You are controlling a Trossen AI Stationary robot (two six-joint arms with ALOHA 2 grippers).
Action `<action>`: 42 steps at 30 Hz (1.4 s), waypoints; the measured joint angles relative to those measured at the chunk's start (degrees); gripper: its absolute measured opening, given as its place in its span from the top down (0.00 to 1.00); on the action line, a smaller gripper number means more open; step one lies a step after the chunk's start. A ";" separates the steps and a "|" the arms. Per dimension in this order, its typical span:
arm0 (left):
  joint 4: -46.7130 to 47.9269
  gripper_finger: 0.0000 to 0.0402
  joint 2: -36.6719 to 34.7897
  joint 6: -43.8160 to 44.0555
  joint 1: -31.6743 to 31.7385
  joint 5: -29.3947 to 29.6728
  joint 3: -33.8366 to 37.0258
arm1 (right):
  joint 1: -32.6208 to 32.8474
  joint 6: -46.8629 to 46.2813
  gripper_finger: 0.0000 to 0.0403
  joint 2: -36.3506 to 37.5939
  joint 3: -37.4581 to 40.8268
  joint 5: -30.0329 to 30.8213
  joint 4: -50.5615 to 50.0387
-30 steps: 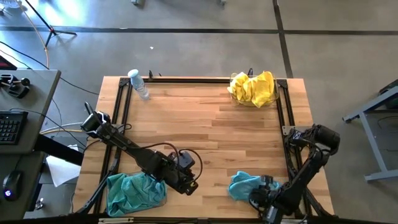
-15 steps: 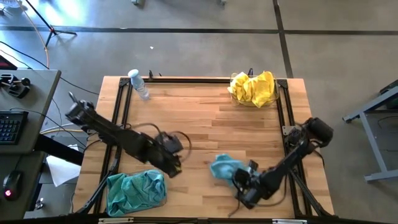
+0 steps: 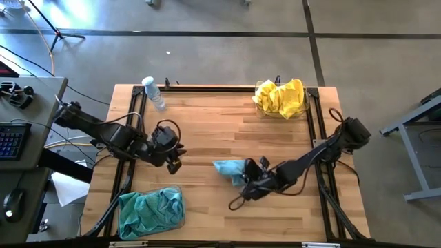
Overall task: Sort microfiber towel by color & place in baskets
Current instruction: Put the blue microfiber towel into the bottom transparent bin
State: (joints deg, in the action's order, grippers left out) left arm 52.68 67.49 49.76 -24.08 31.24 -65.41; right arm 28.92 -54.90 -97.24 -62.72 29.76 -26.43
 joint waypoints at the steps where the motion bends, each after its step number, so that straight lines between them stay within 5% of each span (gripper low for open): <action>1: -0.06 0.75 -0.32 -0.58 0.22 -0.10 0.00 | -0.71 1.05 0.99 0.05 -0.04 -0.11 1.03; 8: 0.01 0.73 -1.88 -6.02 2.14 -0.69 0.00 | -5.33 8.62 1.00 0.14 -0.52 -4.30 7.18; 15: 0.16 0.55 -1.85 -14.74 5.13 -2.90 0.00 | -9.60 13.38 1.00 0.22 -1.32 -9.81 12.27; 21: -0.57 0.42 -1.42 -16.16 5.71 -1.14 0.00 | -11.64 22.32 1.00 0.22 -7.74 -9.23 10.55; 29: -4.25 0.41 -0.84 -17.26 6.54 1.29 0.00 | -14.22 32.53 1.00 0.27 -19.05 -9.14 3.94; 42: -33.62 0.41 4.26 -47.55 8.31 -10.63 -0.09 | -15.03 33.44 1.00 0.29 -26.23 -11.51 -11.24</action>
State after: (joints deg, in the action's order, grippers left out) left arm 19.06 71.74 2.21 -15.77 20.60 -65.49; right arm 13.89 -21.46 -96.95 -88.95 18.25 -37.67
